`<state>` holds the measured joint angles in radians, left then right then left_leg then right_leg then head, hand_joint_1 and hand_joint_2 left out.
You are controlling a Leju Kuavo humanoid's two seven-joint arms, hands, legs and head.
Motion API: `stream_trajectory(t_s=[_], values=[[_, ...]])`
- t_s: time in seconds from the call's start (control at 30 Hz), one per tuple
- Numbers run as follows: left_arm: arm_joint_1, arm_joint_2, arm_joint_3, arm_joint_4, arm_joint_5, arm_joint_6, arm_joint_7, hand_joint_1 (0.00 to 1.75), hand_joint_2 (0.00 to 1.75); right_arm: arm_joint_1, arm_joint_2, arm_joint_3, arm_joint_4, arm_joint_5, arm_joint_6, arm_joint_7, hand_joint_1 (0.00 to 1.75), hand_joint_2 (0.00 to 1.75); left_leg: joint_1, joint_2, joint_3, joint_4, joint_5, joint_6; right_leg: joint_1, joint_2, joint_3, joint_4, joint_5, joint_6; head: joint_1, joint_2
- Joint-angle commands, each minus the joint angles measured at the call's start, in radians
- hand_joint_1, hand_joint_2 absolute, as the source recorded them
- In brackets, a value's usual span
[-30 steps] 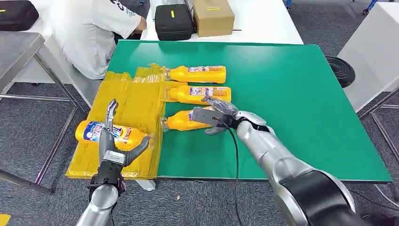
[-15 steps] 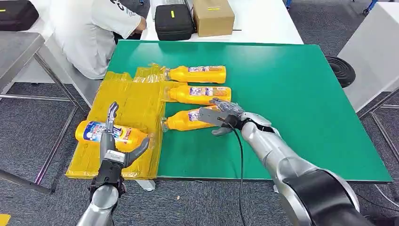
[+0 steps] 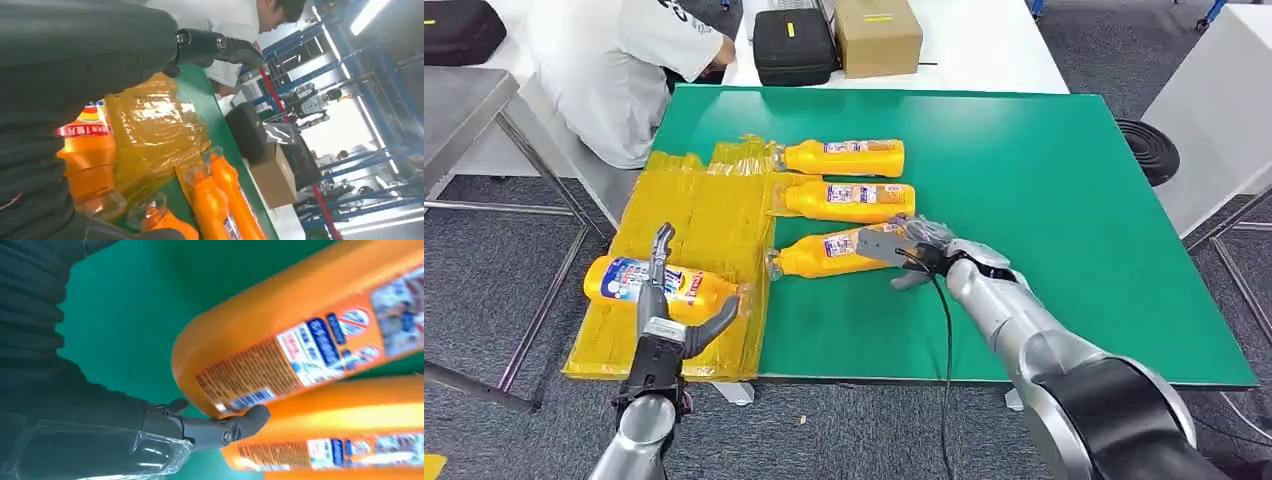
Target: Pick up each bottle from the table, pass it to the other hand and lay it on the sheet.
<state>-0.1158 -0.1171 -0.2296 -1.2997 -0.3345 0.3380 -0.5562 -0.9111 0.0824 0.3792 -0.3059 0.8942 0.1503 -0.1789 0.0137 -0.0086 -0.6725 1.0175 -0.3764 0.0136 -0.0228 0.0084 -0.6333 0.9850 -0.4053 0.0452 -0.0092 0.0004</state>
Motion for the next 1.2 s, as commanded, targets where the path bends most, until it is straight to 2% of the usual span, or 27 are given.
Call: stream_trajectory(t_s=[0.03, 0.47, 0.57, 0.63, 1.13, 1.2], values=[[-0.042, 0.009, -0.01, 0.116, 0.023, -0.022, 0.003, 0.0, 1.75, -0.033, -0.026, -0.023, 0.082, 0.027, 0.1, 0.122, 0.0, 1.75, 0.0, -0.001, 0.006, 0.0, -0.002, 0.0, 0.001, -0.003, 0.007, -0.001, -0.003, -0.002, 0.0, 0.0], [-0.052, 0.009, -0.003, 0.121, 0.035, -0.022, 0.002, 0.0, 1.75, -0.034, -0.025, -0.031, 0.077, 0.03, 0.124, 0.109, 0.0, 1.75, 0.0, -0.001, 0.005, -0.001, -0.001, 0.0, 0.0, -0.002, 0.006, -0.001, -0.002, -0.002, 0.0, 0.0], [-0.05, 0.01, -0.003, 0.116, 0.044, -0.029, 0.001, 0.0, 1.75, -0.044, -0.023, -0.052, 0.076, 0.01, 0.146, 0.09, 0.0, 1.75, 0.0, -0.001, 0.011, -0.001, -0.004, 0.0, 0.001, -0.004, 0.012, -0.001, -0.004, -0.004, 0.0, 0.0], [-0.055, 0.008, -0.005, 0.115, 0.046, -0.031, 0.001, 0.0, 1.75, -0.054, -0.024, -0.06, 0.075, 0.002, 0.162, 0.081, 0.0, 1.75, 0.0, -0.001, 0.004, 0.0, -0.001, 0.0, 0.0, -0.002, 0.005, -0.001, -0.001, -0.001, 0.0, 0.0], [-0.065, 0.011, -0.005, 0.105, 0.065, -0.039, 0.006, 0.0, 1.75, -0.086, -0.01, -0.074, 0.06, -0.011, 0.187, 0.042, 0.0, 1.75, 0.0, 0.0, 0.006, 0.001, -0.003, 0.0, 0.0, -0.001, 0.006, 0.001, -0.003, -0.003, 0.0, 0.0], [-0.061, 0.012, -0.006, 0.096, 0.066, -0.039, 0.005, 0.0, 1.75, -0.092, -0.008, -0.076, 0.06, -0.011, 0.184, 0.044, 0.0, 1.75, 0.0, 0.0, 0.003, 0.0, -0.001, 0.0, 0.0, -0.001, 0.003, 0.0, -0.001, -0.001, 0.0, 0.0]])
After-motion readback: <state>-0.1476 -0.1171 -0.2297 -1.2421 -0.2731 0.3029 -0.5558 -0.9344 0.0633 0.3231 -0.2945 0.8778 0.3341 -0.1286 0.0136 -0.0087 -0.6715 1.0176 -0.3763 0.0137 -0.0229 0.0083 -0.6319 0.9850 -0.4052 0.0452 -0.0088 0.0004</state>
